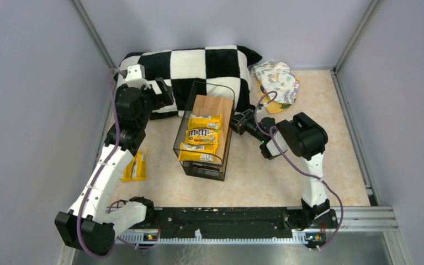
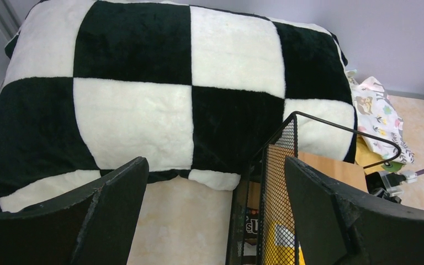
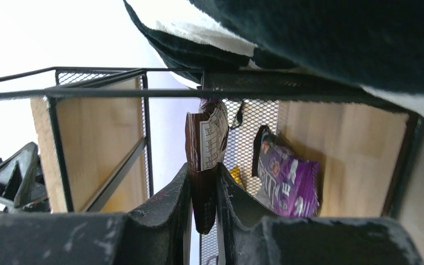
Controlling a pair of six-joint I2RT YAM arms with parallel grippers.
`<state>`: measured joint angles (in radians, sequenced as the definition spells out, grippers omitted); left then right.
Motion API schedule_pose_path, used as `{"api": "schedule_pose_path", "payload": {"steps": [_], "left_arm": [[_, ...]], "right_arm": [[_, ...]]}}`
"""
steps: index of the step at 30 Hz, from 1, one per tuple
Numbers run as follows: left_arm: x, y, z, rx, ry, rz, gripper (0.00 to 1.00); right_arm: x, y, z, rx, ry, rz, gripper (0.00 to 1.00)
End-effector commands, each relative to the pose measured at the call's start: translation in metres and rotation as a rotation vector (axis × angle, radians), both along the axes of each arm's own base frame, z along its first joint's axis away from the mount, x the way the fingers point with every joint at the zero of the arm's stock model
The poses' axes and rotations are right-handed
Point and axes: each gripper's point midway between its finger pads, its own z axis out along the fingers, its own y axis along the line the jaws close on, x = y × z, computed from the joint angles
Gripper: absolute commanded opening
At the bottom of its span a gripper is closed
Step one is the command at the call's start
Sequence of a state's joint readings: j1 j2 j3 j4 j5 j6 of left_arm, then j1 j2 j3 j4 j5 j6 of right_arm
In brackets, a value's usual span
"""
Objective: Place and organize the candy bags onto the shelf
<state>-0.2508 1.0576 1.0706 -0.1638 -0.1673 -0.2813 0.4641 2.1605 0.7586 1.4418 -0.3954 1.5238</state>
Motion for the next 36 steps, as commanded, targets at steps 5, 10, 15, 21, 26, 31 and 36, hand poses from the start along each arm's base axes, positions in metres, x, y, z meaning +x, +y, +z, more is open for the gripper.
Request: {"api": "schedule_pose_path", "payload": {"steps": [5,10,15,21,26,31,36], "left_arm": [[0.002,-0.005,0.012,-0.018,-0.058,-0.029,0.98],[0.002,-0.008,0.009,-0.024,-0.052,-0.047,0.98],[0.003,-0.007,0.008,-0.033,-0.049,-0.049,0.98],[0.006,-0.006,0.004,-0.045,-0.036,-0.055,0.98],[0.007,-0.004,0.003,-0.042,-0.035,-0.047,0.98],[0.008,-0.003,0.002,-0.039,-0.033,-0.046,0.98],[0.008,-0.004,0.001,-0.039,-0.03,-0.049,0.98]], "right_arm": [[0.021,0.024,-0.003,-0.07,-0.069,-0.042,0.1],[0.026,0.021,-0.026,-0.159,-0.056,-0.069,0.1],[0.029,0.023,-0.037,-0.215,-0.045,-0.067,0.12],[0.029,0.026,-0.039,-0.224,-0.044,-0.049,0.17],[0.024,0.028,-0.038,-0.253,-0.051,-0.016,0.25],[0.02,0.014,-0.035,-0.352,-0.081,-0.018,0.39],[0.023,-0.005,-0.034,-0.367,-0.095,-0.028,0.45]]}}
